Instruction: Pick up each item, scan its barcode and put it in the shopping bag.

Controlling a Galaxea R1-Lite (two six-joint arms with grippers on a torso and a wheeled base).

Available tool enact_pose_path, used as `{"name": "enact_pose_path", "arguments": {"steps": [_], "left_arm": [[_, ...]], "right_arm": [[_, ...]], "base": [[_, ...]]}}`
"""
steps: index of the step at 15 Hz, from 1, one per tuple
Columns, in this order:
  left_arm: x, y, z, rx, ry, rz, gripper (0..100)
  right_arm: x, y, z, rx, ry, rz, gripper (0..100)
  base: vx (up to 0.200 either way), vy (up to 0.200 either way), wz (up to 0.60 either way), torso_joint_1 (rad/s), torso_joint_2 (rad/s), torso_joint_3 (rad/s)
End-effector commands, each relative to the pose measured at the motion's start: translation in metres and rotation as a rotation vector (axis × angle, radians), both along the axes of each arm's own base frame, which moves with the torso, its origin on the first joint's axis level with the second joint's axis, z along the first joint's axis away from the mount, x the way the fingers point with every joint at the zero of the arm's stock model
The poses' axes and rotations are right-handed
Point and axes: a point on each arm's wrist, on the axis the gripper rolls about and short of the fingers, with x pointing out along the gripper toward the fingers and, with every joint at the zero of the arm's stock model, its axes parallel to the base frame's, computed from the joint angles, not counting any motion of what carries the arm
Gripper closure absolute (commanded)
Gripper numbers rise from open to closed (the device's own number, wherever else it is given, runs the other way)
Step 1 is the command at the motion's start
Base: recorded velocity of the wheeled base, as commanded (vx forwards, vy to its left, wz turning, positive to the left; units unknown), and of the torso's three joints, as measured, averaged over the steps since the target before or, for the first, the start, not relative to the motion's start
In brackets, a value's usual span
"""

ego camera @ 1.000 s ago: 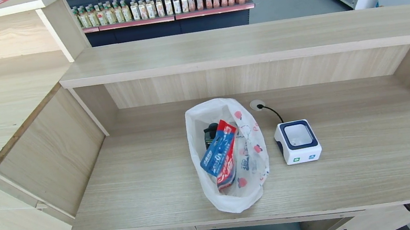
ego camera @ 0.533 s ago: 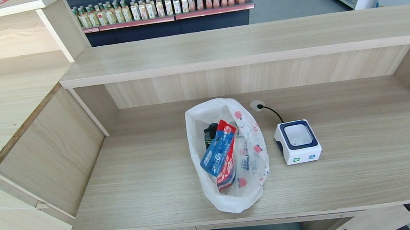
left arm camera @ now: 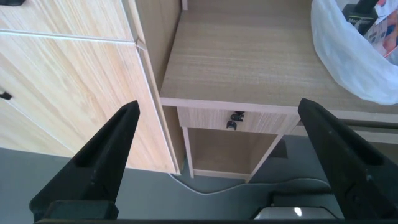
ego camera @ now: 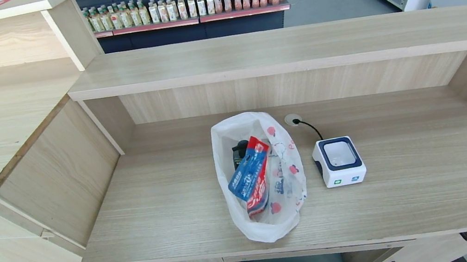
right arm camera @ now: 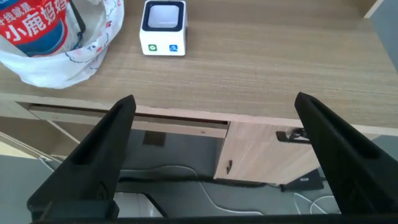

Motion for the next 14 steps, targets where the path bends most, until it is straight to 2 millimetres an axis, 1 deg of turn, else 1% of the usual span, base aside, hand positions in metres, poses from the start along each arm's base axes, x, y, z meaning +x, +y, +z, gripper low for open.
{"name": "enact_pose_path", "arguments": {"steps": [1, 2, 13, 14], "left_arm": [[0.0, 0.0, 0.0, -0.002, 0.0, 0.0, 0], [0.0, 0.0, 0.0, 0.0, 0.0, 0.0, 0], [0.0, 0.0, 0.0, 0.001, 0.0, 0.0, 0], [0.0, 0.0, 0.0, -0.002, 0.0, 0.0, 0]], "right_arm": [[0.0003, 0.0, 0.0, 0.004, 0.004, -0.001, 0], [0.0003, 0.0, 0.0, 0.004, 0.004, 0.001, 0], [0.0003, 0.0, -0.0001, -0.007, 0.006, 0.001, 0], [0.0003, 0.0, -0.0001, -0.007, 0.006, 0.001, 0]], "base": [[0.0, 0.0, 0.0, 0.0, 0.0, 0.0], [0.0, 0.0, 0.0, 0.0, 0.0, 0.0], [0.0, -0.2, 0.0, 0.004, 0.0, 0.003], [0.0, 0.0, 0.0, 0.0, 0.0, 0.0]]}}
